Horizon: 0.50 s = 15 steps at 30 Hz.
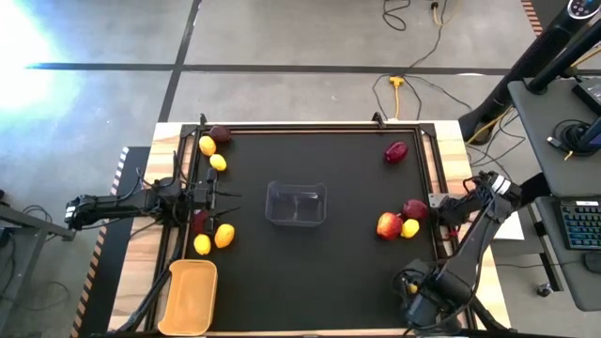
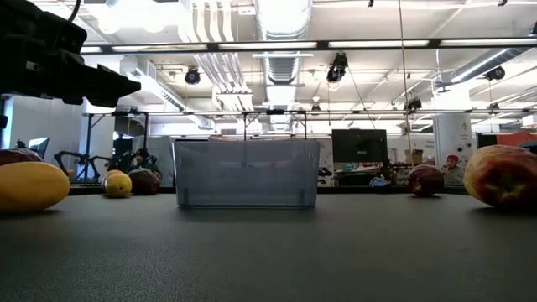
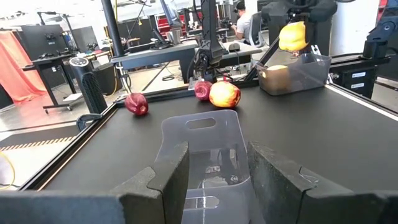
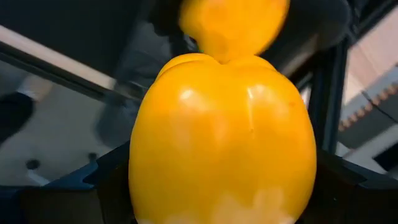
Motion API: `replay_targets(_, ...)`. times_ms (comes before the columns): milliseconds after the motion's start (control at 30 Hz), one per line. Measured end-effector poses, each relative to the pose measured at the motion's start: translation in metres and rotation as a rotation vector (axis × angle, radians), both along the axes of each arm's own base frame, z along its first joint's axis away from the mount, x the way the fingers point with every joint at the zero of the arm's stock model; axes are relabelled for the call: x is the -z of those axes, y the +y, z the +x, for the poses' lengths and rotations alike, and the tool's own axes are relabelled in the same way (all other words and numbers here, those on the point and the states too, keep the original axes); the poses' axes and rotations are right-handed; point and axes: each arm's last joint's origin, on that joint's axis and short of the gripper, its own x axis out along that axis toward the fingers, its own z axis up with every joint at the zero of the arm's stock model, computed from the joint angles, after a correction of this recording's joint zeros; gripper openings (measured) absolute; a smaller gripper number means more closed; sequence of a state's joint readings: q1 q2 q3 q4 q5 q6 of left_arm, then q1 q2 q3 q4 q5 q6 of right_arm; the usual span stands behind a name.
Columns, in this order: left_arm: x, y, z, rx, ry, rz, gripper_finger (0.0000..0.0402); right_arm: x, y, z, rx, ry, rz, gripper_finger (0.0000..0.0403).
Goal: Sort produce into baskets
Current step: Put the yellow bell pepper into the bottom black bin
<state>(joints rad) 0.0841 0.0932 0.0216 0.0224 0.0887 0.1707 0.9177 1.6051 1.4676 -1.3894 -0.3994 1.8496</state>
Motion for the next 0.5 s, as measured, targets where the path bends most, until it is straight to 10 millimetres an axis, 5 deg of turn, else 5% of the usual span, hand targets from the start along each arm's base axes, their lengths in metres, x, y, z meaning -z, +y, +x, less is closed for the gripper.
replay_targets(500,0.0,0.0,0.0,0.0,0.0,0.0,0.0146,0.063,0.007,-0.004,-0.13,0.004,0.135,0.0323)
